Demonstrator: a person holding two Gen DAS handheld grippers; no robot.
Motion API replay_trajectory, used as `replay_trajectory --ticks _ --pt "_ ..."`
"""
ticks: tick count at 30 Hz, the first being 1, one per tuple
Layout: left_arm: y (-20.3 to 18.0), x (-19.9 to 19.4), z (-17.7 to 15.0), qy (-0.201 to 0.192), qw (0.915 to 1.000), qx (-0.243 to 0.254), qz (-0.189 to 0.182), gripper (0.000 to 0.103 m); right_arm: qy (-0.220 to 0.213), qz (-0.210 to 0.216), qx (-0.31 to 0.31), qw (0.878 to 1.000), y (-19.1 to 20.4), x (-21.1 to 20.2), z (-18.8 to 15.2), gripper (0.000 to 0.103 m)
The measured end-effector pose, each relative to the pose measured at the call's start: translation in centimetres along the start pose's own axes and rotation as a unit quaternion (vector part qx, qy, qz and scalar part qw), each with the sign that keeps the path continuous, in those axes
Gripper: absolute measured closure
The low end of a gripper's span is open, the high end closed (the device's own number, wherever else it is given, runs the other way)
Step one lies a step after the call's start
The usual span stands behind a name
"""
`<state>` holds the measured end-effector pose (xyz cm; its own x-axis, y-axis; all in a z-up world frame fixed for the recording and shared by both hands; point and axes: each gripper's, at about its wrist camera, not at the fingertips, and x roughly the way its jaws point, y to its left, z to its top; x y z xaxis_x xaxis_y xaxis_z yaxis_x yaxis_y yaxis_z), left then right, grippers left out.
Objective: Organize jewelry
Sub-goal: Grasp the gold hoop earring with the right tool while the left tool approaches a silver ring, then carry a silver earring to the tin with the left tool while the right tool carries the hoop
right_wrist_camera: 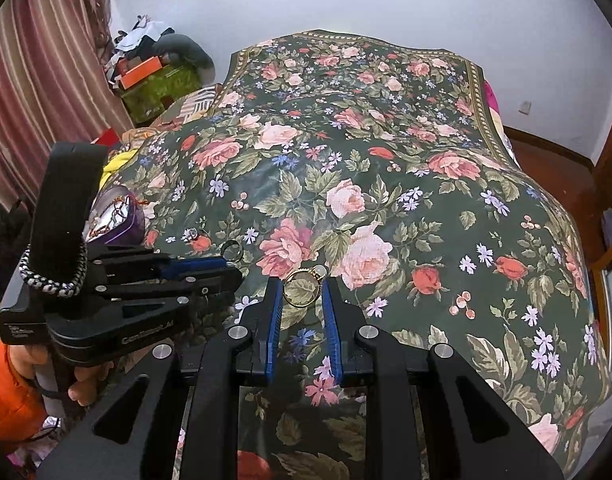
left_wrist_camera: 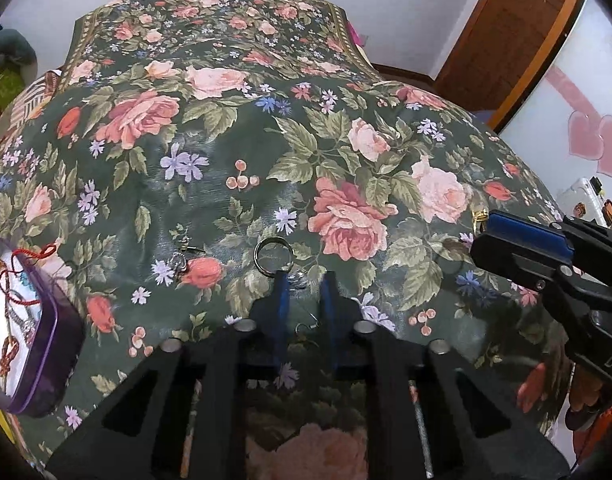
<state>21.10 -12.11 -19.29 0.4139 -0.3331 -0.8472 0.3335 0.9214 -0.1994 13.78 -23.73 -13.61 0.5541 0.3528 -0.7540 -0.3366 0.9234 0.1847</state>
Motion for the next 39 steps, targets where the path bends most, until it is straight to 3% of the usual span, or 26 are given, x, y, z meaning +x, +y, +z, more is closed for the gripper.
replay_trajectory --ticks 9,21,39 --pt "-0.5 -1.2 -0.2 -0.019 0.9997 0.010 0.010 0.097 -0.007 0.000 0.001 1.000 0.1 -0.6 0.2 0.085" --pt "0.8 -7.8 -0.7 -0.091 0.9955 0.004 0.025 0.097 -0.035 -0.003 -0.018 0.999 2.6 -2.4 2.1 0.085" --pt "5.8 -16.2 -1.9 -0.186 0.9779 -0.030 0.090 0.097 -0.070 0.044 -0.059 0.995 9.6 -2.5 5.3 0.085"
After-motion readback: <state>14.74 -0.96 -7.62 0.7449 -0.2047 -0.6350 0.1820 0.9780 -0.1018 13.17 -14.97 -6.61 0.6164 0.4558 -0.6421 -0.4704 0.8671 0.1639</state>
